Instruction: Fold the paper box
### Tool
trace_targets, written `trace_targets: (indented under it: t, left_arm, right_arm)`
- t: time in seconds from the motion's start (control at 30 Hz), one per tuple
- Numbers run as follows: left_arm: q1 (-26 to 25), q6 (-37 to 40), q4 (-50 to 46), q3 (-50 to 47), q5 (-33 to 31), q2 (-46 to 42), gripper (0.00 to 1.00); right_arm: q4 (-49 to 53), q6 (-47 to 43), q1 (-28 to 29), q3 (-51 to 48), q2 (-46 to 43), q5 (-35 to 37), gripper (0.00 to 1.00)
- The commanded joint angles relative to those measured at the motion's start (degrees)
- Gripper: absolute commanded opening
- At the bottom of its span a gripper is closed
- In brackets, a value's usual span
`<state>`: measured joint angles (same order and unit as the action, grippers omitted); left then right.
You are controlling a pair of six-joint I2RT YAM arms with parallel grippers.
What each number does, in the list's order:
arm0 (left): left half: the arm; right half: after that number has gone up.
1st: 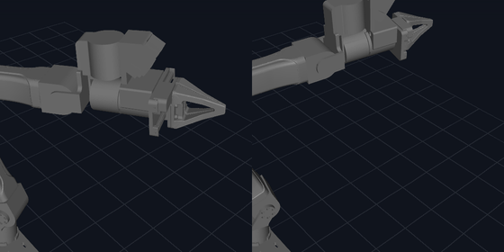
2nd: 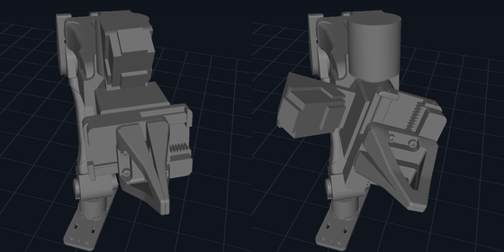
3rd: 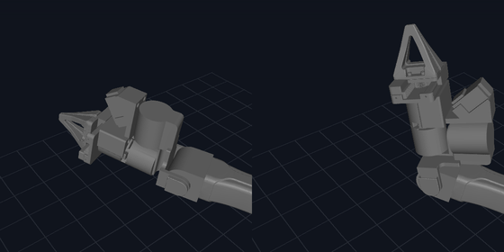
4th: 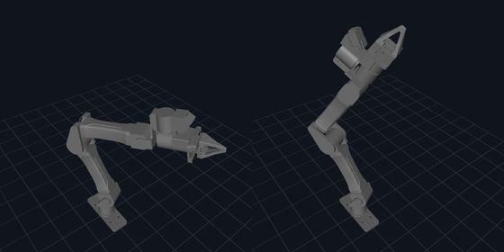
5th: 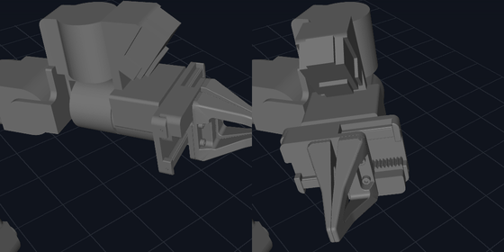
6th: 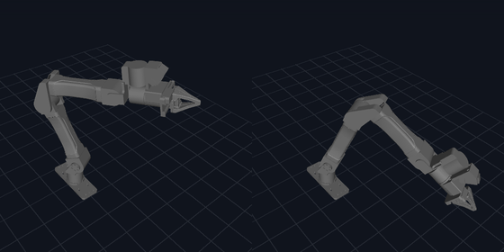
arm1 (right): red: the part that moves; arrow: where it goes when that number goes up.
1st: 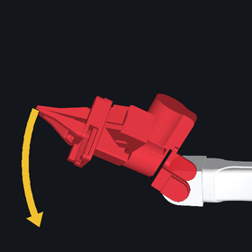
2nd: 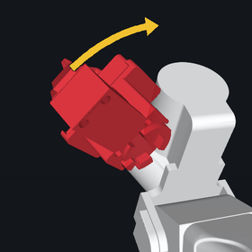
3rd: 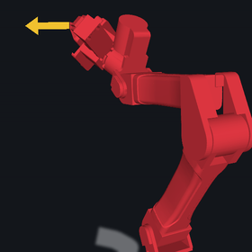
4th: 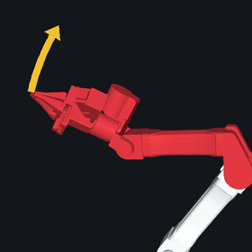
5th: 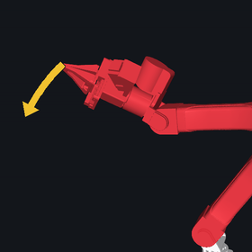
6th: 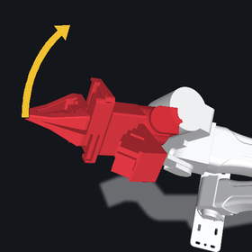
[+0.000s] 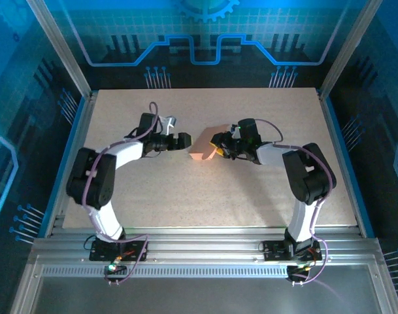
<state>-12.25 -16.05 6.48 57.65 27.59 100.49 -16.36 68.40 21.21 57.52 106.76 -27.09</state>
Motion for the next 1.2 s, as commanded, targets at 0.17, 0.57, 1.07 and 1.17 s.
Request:
trace_targets:
  t: [0.17,0.57,1.07,1.17]
  left_arm:
    - [-6.2,10.6,33.5,-15.0,-9.8,-8.5,0.99]
    - [-19.7,43.2,61.1,-26.1,-17.3,-3.8,0.95]
    - [-26.0,64.6,69.2,-21.8,-31.1,6.1,0.8]
    - [-27.2,67.6,72.4,-20.8,-34.5,8.4,0.76]
  right_arm:
    - [5.8,0.9,-2.6,-0.4,-6.9,-1.8,0.44]
    - [13.6,1.8,-4.2,-0.2,-14.6,-0.5,0.44]
    - [7.9,8.3,-3.6,-3.6,-16.8,-4.1,0.44]
    - [8.4,8.7,-3.2,-3.5,-16.8,-4.1,0.44]
